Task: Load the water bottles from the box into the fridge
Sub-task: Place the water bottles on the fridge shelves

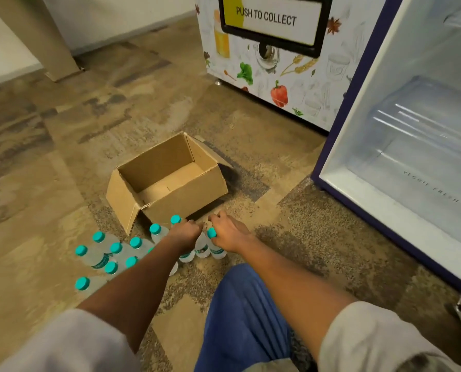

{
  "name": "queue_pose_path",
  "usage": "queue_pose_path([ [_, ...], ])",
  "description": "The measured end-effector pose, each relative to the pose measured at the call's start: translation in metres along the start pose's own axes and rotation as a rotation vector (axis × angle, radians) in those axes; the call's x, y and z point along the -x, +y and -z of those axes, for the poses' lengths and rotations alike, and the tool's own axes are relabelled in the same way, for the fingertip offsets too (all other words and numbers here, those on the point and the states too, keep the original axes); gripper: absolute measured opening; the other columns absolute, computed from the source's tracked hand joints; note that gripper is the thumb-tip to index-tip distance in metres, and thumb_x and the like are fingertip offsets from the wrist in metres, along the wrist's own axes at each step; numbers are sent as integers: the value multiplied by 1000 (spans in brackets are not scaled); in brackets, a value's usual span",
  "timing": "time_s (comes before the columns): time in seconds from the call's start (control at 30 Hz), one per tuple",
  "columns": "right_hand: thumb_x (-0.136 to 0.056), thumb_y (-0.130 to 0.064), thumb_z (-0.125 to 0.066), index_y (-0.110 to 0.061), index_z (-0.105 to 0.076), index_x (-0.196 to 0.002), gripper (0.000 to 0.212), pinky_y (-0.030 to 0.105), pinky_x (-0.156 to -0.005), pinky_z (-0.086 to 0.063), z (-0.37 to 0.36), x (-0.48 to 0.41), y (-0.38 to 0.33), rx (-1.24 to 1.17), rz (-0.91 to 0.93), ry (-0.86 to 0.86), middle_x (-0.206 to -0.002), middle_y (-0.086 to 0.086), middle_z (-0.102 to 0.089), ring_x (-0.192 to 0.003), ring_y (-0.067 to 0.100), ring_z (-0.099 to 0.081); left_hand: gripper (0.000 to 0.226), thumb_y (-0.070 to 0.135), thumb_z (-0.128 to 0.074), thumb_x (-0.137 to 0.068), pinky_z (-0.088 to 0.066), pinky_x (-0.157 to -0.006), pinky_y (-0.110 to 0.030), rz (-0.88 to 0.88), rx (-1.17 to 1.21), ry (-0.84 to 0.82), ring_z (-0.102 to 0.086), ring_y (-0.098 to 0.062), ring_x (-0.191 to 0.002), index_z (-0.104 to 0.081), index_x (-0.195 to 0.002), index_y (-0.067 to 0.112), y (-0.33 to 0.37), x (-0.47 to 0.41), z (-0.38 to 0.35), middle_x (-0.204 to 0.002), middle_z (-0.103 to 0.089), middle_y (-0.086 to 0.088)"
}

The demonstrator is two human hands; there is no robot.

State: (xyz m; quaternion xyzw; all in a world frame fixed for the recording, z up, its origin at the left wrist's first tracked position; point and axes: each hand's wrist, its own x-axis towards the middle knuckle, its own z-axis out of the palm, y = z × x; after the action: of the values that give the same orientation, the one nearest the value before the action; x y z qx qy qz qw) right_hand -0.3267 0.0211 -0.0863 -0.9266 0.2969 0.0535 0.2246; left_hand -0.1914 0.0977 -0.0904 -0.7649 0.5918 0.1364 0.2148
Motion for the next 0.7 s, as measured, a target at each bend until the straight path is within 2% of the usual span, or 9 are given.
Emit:
queue_pose_path([
  [0.07,-86,-22,-62,-10,-45,-127,45,43,-74,-52,-9,-2,-1,21,7,-31,-119,17,-45,-101,36,-56,40,5,-51,-92,-49,-89,-36,10,9,24,-53,-27,-110,-46,-131,10,-2,-1,-7,-122,-54,-14],
  [0.2,-88,-23,-62,-12,-44,-126,44,41,-72,-49,-23,-4,2,38,11,-64,-115,17,-47,-96,36,-58,34,11,-55,-91,-50,-81,-33,8,91,83,-57,-24,-100,-50,-125,11,-6,-4,-12,-114,-56,-12],
  [0.3,-91,-26,-61,-14,-43,-127,42,42,-75,-51,-26,-5,3,17,-17,-55,-115,17,-48,-93,35,-60,28,20,-56,-93,-51,-79,-34,12,148,79,-58,-22,-95,-50,-119,11,-6,-6,-10,-110,-59,-12],
  [0.5,-94,-23,-57,-8,-47,-124,34,42,-78,-48,-21,-5,14,-4,-77,-25,-116,16,-46,-99,34,-57,29,44,-51,-95,-50,-64,-30,70,213,75,-56,-14,-76,-48,-105,16,4,-13,-8,-86,-58,-2],
  [0.6,-95,-20,-56,-8,-48,-125,34,41,-77,-47,-19,-2,24,-25,-121,-30,-119,16,-44,-102,35,-56,37,52,-45,-95,-50,-65,-32,49,175,62,-57,-15,-75,-53,-97,15,11,-17,-5,-85,-59,-3],
  [0.7,-94,-17,-55,-8,-48,-124,32,42,-78,-46,-16,6,35,-36,-146,-28,-121,16,-43,-103,36,-56,36,49,-45,-96,-48,-64,-34,28,163,76,-57,-19,-78,-53,-99,14,20,-20,-4,-89,-61,-5],
])
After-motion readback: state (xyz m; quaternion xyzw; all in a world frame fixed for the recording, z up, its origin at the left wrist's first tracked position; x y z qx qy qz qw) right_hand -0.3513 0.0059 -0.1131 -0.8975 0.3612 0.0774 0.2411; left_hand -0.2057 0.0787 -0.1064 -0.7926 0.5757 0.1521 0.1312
